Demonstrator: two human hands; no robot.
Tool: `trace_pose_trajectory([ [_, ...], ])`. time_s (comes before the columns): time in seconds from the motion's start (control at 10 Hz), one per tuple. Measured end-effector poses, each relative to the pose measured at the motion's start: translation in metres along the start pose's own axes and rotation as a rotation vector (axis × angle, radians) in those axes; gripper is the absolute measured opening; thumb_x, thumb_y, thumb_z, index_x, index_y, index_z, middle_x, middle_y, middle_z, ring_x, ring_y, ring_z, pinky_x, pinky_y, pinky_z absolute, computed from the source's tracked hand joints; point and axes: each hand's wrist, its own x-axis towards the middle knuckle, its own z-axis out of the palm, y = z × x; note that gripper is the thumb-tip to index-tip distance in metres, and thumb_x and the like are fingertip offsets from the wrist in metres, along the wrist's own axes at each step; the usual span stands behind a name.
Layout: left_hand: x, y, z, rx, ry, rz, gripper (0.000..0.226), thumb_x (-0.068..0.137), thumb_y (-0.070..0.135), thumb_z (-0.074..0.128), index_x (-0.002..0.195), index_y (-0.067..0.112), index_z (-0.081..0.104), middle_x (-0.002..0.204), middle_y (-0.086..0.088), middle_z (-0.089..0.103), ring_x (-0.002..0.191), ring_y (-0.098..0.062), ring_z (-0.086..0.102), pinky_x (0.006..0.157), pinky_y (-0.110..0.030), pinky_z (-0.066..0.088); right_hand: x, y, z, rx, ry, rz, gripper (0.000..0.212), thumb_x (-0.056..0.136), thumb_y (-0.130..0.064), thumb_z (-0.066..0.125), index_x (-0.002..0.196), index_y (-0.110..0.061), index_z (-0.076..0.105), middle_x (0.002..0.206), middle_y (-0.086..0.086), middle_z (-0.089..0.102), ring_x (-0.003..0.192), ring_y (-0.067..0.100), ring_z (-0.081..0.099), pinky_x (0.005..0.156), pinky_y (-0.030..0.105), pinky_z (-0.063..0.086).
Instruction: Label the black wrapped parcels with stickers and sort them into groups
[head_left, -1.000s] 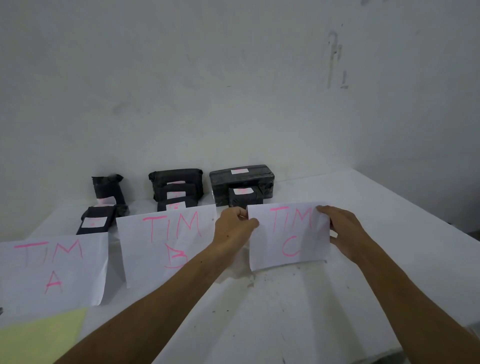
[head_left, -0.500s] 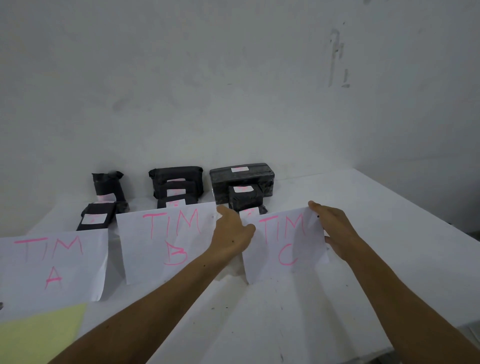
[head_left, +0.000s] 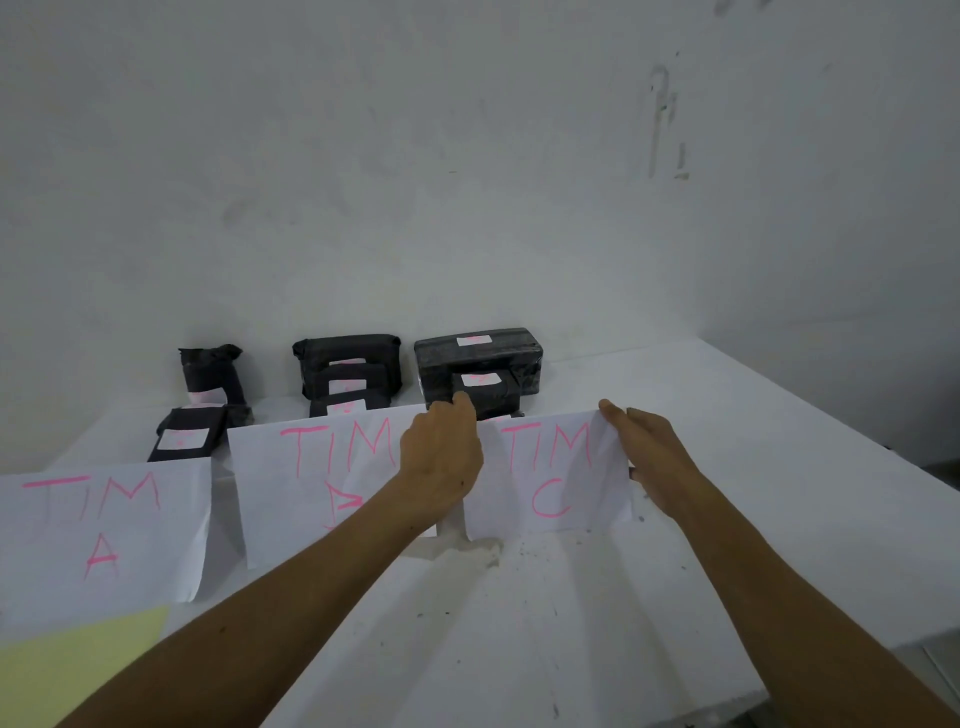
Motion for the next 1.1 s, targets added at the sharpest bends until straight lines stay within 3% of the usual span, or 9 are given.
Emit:
trace_pose_trajectory([
  [0.1, 0.007, -0.001, -0.002, 0.025, 0.023, 0.007, 0.011, 0.098, 0.008, 0.056, 0.109, 0.009, 0.057, 0.096, -0.011, 0.064, 0.082, -0.026, 0.066, 0.077, -0.04, 0.061, 0.002, -0.007, 0.001, 0.004, -0.007, -0.018, 0.036, 0.095, -0.054, 0.063, 0.085, -0.019, 0.062, 0.109, 0.008, 0.066, 0.113, 0.033, 0.061, 0.104, 0.059, 0.048],
  [0.2, 0.013, -0.001, -0.007, 0.051, 0.035, 0.012, 0.006, 0.098, 0.01, 0.057, 0.102, 0.01, 0.063, 0.091, -0.009, 0.065, 0.078, -0.024, 0.065, 0.077, -0.038, 0.061, 0.006, -0.011, 0.005, -0.021, -0.015, -0.002, 0.038, 0.094, -0.056, 0.062, 0.091, -0.018, 0.065, 0.114, 0.009, 0.068, 0.112, 0.031, 0.062, 0.103, 0.057, 0.049],
  [0.4, 0.015, -0.009, -0.017, 0.147, 0.077, 0.083, 0.015, 0.102, 0.024, 0.056, 0.1, 0.012, 0.064, 0.091, -0.005, 0.069, 0.078, -0.02, 0.068, 0.076, -0.031, 0.06, 0.008, -0.011, 0.008, -0.352, 0.048, -0.034, 0.056, 0.097, -0.062, 0.05, 0.103, -0.007, 0.063, 0.111, 0.01, 0.064, 0.104, 0.03, 0.059, 0.098, 0.048, 0.05],
  [0.6, 0.013, -0.013, -0.018, 0.105, 0.132, 0.13, 0.017, 0.101, 0.029, 0.056, 0.104, 0.013, 0.062, 0.089, -0.005, 0.068, 0.077, -0.02, 0.068, 0.075, -0.032, 0.059, 0.006, -0.011, 0.007, -0.432, 0.149, -0.085, 0.06, 0.097, -0.059, 0.053, 0.125, -0.006, 0.055, 0.123, 0.013, 0.062, 0.111, 0.028, 0.057, 0.087, 0.034, 0.042],
  [0.7, 0.01, -0.014, -0.018, 0.063, 0.144, 0.143, 0.02, 0.1, 0.031, 0.056, 0.102, 0.014, 0.064, 0.089, -0.004, 0.069, 0.077, -0.02, 0.067, 0.078, -0.035, 0.06, 0.002, -0.014, 0.009, -0.454, 0.177, -0.154, 0.061, 0.095, -0.058, 0.057, 0.128, -0.007, 0.051, 0.128, 0.015, 0.06, 0.118, 0.031, 0.058, 0.088, 0.036, 0.045],
  [0.9, 0.01, -0.025, -0.037, -0.024, 0.154, 0.284, 0.014, 0.095, 0.029, 0.06, 0.095, 0.016, 0.065, 0.095, 0.003, 0.063, 0.088, -0.017, 0.06, 0.078, -0.038, 0.058, -0.011, -0.036, 0.025, -0.659, 0.288, -0.52, 0.045, 0.096, -0.042, 0.064, 0.125, -0.009, 0.052, 0.128, 0.014, 0.051, 0.121, 0.031, 0.048, 0.091, 0.045, 0.05],
  [1.0, 0.013, -0.036, -0.052, -0.035, 0.174, 0.331, 0.021, 0.095, 0.03, 0.06, 0.107, 0.015, 0.069, 0.109, 0.002, 0.066, 0.107, -0.019, 0.059, 0.084, -0.036, 0.055, -0.019, -0.052, 0.038, -0.692, 0.209, -0.687, 0.041, 0.097, -0.036, 0.063, 0.127, -0.009, 0.055, 0.128, 0.012, 0.054, 0.122, 0.029, 0.049, 0.091, 0.044, 0.05],
  [1.1, 0.015, -0.048, -0.064, -0.009, 0.095, 0.294, 0.034, 0.097, 0.036, 0.059, 0.121, 0.014, 0.067, 0.126, -0.001, 0.064, 0.124, -0.022, 0.053, 0.098, -0.04, 0.051, -0.026, -0.066, 0.055, -0.76, 0.101, -0.826, 0.04, 0.098, -0.034, 0.062, 0.129, -0.01, 0.058, 0.131, 0.008, 0.057, 0.124, 0.027, 0.05, 0.092, 0.041, 0.05],
])
